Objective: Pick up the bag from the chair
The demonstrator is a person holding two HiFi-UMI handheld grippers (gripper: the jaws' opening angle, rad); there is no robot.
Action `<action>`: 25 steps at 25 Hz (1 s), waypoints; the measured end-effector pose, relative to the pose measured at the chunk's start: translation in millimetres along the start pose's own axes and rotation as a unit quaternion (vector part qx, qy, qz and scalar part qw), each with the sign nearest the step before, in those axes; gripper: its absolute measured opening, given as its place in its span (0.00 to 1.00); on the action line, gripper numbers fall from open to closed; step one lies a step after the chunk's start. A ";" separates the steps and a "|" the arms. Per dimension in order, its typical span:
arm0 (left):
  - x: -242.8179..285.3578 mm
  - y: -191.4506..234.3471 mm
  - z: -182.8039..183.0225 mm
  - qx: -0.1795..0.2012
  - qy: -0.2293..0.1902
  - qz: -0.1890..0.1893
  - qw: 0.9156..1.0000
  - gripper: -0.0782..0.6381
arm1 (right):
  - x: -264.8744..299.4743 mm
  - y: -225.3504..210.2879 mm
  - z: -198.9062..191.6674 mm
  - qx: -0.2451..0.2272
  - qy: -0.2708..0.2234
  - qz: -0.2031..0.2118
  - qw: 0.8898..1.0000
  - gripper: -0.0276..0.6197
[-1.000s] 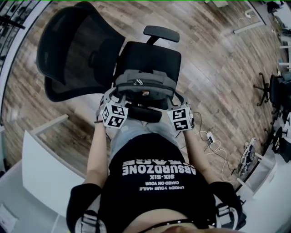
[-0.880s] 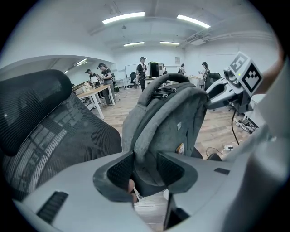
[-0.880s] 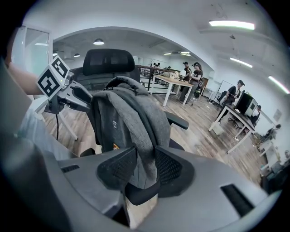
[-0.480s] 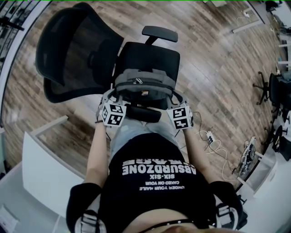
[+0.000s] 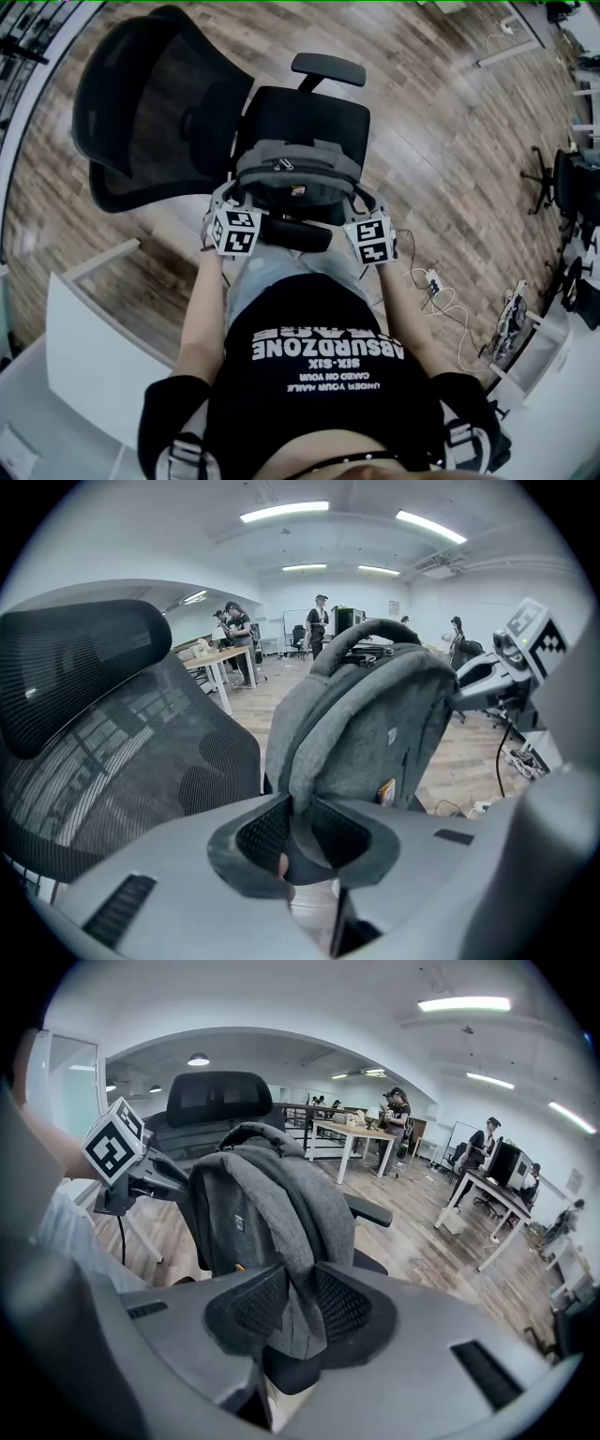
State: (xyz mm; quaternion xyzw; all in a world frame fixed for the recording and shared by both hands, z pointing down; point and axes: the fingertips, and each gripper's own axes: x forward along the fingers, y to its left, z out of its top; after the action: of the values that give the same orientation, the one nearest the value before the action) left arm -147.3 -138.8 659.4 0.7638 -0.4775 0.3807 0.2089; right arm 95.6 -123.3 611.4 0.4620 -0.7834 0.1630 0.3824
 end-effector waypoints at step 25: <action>1.0 -5.1 0.3 -0.050 0.003 -0.050 0.998 0.19 | 3.4 -6.1 -4.0 0.012 -0.024 0.001 1.000 0.16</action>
State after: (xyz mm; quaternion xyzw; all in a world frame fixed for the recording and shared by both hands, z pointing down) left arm -142.4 -137.3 660.2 0.7744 -0.4563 0.3477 0.2667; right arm 101.6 -126.1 616.0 0.4695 -0.7911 0.1618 0.3571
